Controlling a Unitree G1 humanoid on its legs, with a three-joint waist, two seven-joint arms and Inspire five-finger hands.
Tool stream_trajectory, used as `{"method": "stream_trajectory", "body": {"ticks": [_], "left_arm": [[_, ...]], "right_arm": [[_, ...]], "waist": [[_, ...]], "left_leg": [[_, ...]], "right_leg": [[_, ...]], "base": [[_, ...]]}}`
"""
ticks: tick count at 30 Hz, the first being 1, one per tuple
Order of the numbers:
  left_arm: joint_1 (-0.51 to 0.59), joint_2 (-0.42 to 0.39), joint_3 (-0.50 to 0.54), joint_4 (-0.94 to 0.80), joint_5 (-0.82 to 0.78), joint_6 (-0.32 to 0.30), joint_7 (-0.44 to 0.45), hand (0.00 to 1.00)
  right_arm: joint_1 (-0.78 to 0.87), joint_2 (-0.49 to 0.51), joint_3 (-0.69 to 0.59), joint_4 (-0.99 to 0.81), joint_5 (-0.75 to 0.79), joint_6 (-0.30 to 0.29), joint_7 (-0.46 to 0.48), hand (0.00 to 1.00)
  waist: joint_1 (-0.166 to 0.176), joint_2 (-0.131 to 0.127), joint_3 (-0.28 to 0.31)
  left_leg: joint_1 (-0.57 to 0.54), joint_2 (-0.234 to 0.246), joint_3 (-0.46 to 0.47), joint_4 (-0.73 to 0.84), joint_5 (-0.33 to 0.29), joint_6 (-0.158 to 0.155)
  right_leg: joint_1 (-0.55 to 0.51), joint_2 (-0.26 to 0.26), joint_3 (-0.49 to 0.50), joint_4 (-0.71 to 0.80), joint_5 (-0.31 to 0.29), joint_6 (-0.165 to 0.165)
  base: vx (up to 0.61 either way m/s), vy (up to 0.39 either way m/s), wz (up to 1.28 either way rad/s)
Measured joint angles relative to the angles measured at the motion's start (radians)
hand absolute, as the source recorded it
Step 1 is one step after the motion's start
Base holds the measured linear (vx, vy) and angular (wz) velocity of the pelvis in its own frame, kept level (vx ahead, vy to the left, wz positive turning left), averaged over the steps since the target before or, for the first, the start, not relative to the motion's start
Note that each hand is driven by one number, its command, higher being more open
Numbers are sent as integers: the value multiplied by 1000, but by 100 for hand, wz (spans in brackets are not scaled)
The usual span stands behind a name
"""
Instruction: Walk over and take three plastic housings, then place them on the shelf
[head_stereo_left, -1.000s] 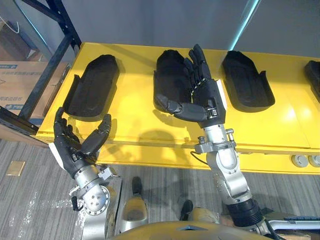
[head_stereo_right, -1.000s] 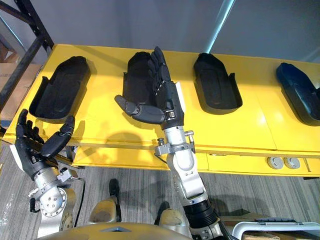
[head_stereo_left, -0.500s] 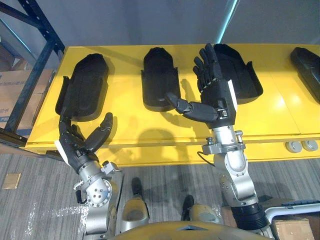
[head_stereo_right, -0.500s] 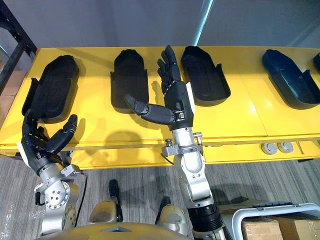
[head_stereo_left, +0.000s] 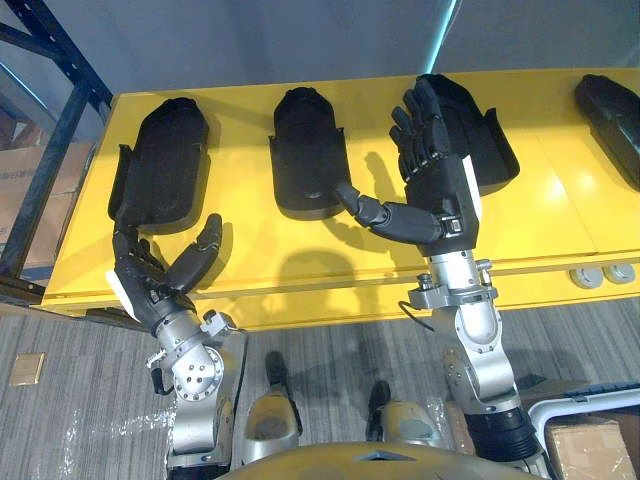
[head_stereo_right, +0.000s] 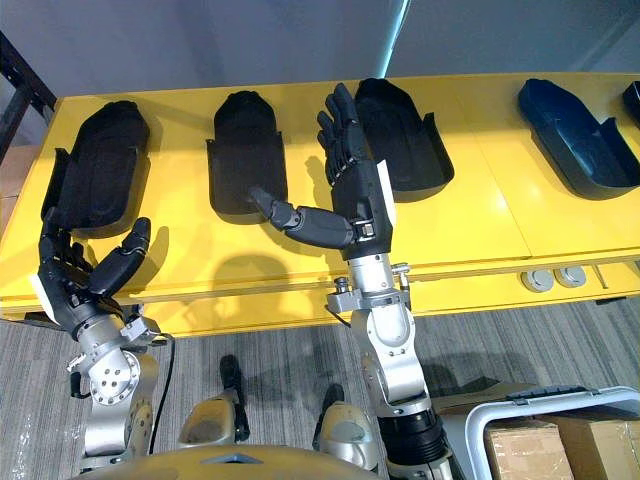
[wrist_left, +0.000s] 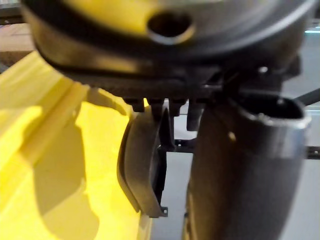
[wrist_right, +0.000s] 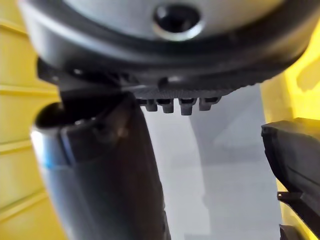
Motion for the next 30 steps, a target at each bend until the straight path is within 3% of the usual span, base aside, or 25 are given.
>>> {"method": "stream_trajectory", "body": {"ticks": [10,16,21,24,30], "left_arm": [[52,-4,7,0,0,-8,-26,100],[93,-10,-22,-40,1,-68,-67,100],[113,-8,-105,-76,89,-87,-80,100],[114,-8,-113,-74,136,-91,-66,100],[126,4,-87,-81,177,-196,16,100]], "right_arm": [[20,1,3,-12,-11,0,-53,100],[21,0,0,-12,-81,0,-126,100],[66,-2,-12,-50,-175,0,-190,100],[95,-6,-70,-51,-219,0,-221,100],[262,-4,-289,-51,-287,11,-380,100]], "waist": [[2,1,-1],[8,2,-7],[4,4,-62],[4,4,-82],[-6,3,-112]], "left_leg": [[3,-3,-21,-1,-1,0],[-2,-6,-21,-1,-3,0],[-9,-13,-11,-1,-7,1],[0,-12,4,-1,-12,0],[29,-6,57,-4,-33,-3]], "right_leg": [[30,1,-31,-17,-3,-1],[36,0,-37,-34,1,4],[29,-5,-30,-46,5,8],[34,-5,-17,-54,9,11],[31,-5,32,-57,13,13]], "base": [[2,-12,7],[15,-11,3],[50,-7,-3],[29,-12,-13],[4,2,-22]]}}
